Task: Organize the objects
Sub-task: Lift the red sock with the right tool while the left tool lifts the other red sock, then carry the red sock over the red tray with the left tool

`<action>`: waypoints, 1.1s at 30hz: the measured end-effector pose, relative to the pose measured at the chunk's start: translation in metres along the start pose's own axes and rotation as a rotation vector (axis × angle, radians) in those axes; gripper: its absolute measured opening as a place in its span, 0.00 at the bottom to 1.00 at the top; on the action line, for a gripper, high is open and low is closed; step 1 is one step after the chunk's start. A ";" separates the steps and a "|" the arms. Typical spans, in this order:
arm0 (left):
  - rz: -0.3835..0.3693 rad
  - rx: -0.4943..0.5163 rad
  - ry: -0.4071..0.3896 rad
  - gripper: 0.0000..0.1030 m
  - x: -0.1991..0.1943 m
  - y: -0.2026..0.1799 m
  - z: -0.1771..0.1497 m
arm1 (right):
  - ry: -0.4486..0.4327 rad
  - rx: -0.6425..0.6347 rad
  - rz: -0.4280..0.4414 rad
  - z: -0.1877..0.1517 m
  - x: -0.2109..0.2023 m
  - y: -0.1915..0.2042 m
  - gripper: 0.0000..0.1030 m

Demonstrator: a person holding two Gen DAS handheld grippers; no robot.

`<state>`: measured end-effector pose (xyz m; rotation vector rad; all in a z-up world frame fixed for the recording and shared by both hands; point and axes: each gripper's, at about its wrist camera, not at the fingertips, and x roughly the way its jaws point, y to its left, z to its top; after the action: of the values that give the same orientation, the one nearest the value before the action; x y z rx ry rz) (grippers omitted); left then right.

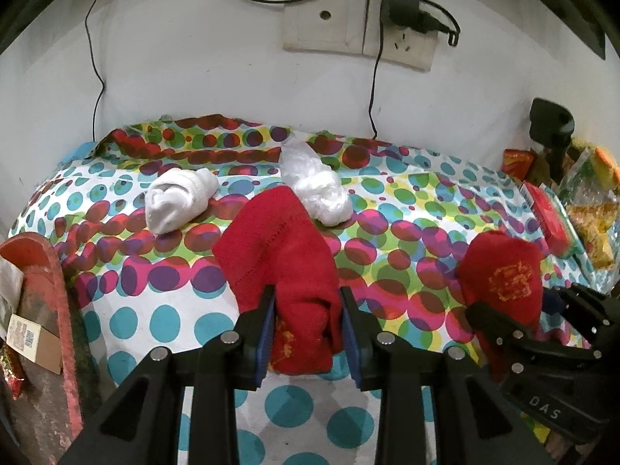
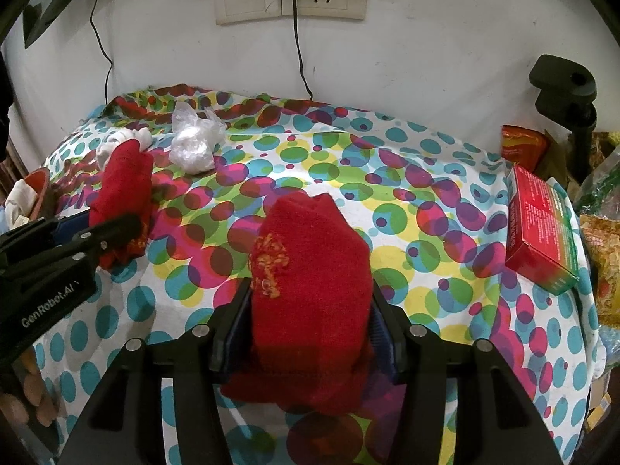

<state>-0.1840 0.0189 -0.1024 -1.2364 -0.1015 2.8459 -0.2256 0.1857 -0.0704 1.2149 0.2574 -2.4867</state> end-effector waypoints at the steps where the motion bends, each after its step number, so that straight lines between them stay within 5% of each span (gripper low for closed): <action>1: -0.012 -0.011 -0.002 0.29 -0.001 0.002 0.000 | 0.000 0.004 0.008 0.000 0.000 -0.001 0.51; 15: -0.045 0.082 -0.026 0.25 -0.028 -0.011 -0.006 | 0.000 0.008 0.012 0.000 0.000 0.000 0.51; 33: -0.053 0.078 -0.018 0.25 -0.077 -0.010 -0.036 | 0.001 0.007 0.011 0.002 0.000 0.001 0.51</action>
<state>-0.1053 0.0256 -0.0699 -1.1750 -0.0225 2.7878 -0.2262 0.1846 -0.0691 1.2167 0.2413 -2.4800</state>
